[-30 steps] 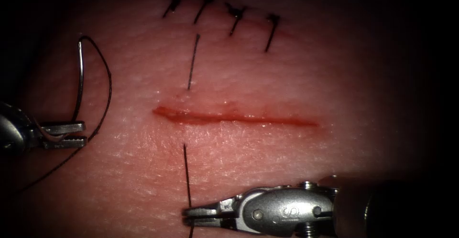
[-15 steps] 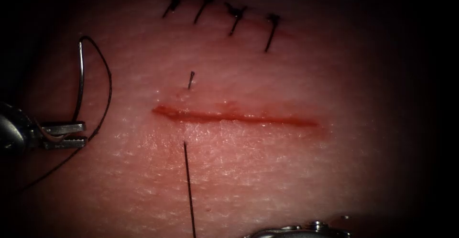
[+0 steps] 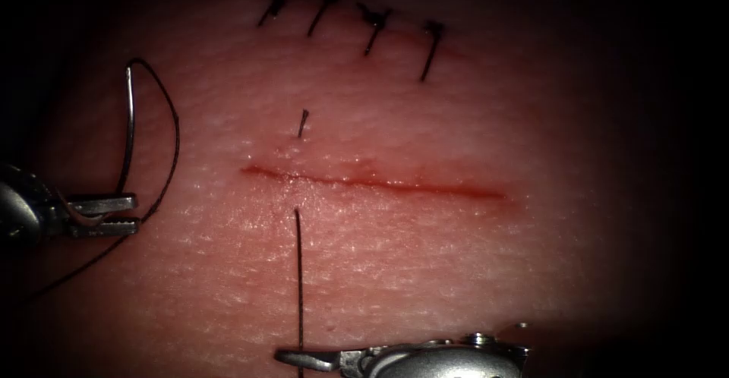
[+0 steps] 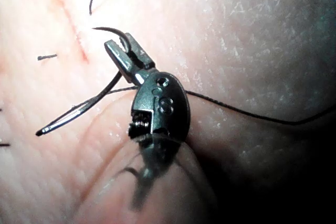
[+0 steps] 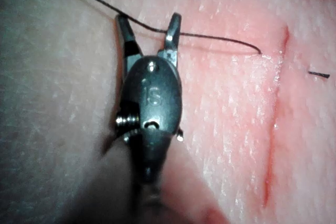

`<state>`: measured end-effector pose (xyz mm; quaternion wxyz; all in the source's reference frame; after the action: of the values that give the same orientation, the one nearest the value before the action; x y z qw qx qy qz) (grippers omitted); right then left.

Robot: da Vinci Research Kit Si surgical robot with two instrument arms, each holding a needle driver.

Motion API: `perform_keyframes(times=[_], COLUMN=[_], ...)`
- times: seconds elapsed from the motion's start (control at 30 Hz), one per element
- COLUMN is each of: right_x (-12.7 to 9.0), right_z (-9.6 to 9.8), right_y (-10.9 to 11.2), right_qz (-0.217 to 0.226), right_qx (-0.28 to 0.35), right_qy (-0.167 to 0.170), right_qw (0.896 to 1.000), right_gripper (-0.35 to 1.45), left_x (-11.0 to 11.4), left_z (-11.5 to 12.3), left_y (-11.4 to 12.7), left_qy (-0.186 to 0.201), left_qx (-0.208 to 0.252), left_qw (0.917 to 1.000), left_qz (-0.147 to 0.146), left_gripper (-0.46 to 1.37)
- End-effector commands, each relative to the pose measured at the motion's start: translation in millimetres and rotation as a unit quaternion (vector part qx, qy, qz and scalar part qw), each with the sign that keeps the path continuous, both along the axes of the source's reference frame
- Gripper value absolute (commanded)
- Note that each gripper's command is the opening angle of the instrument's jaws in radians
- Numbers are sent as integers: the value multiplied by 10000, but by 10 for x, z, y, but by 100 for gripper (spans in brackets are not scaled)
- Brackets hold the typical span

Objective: Wound Closure
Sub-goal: Use the right hand to grab the suture tail and lengthen it

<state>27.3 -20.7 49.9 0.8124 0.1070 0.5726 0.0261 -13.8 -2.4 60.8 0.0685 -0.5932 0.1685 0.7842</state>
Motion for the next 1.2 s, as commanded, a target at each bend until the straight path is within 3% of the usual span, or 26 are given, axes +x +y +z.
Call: perform_keyframes(times=[0.03, 0.17, 0.4, 0.43, 0.5, 0.53, 0.57, 0.63, 0.67, 0.73, 0.93, 0.97, 1.03, 1.2], right_x=[-8, -48, -84, -94, -98, -100, -100, -98, -95, -91, -63, -62, -48, -24], right_z=[-1, 3, -5, -9, -11, -12, -12, -9, -6, -1, 28, 29, 42, 62], right_y=[5, 30, 52, 60, 65, 75, 75, 87, 95, 107, 146, 147, 161, 172], right_qz=[10, 153, 243, 423, 641, 1127, 1127, 1799, 2219, 2394, 3128, 3159, 3405, 3649], right_qx=[-77, -166, -133, -27, 141, 658, 658, 1649, 2240, 2282, 3105, 3153, 3419, 3717], right_qy=[-107, -332, -500, -483, -467, -489, -489, -464, -397, -377, -491, -504, -538, -763], right_qw=[9999, 9992, 9984, 9979, 9968, 9902, 9902, 9687, 9482, 9430, 8963, 8935, 8742, 8502], right_gripper=[144, 144, 141, 127, 124, 115, 115, 103, 101, 95, 95, 95, 94, 91], left_x=[0, -1, -1, -1, -1, -2, -2, -3, -3, -3, -3, -3, -3, -3], left_z=[0, 0, 1, 1, 1, 1, 1, 1, 1, 1, 1, 1, 1, 1], left_y=[0, 0, 0, 0, 0, 0, 0, -1, -1, -1, -1, -1, -1, -1], left_qy=[3, 6, -2, -2, -1, 1, 1, 15, 15, 20, 18, 18, 18, 17], left_qx=[12, 10, 9, 9, 9, 7, 7, -20, -20, -47, -47, -47, -47, -47], left_qw=[10000, 10000, 10000, 10000, 10000, 10000, 10000, 10000, 10000, 10000, 10000, 10000, 10000, 10000], left_qz=[40, 37, 51, 51, 49, 48, 48, 51, 51, 71, 73, 73, 73, 75], left_gripper=[-35, -35, -35, -35, -35, -35, -35, -35, -35, -35, -35, -35, -35, -35])
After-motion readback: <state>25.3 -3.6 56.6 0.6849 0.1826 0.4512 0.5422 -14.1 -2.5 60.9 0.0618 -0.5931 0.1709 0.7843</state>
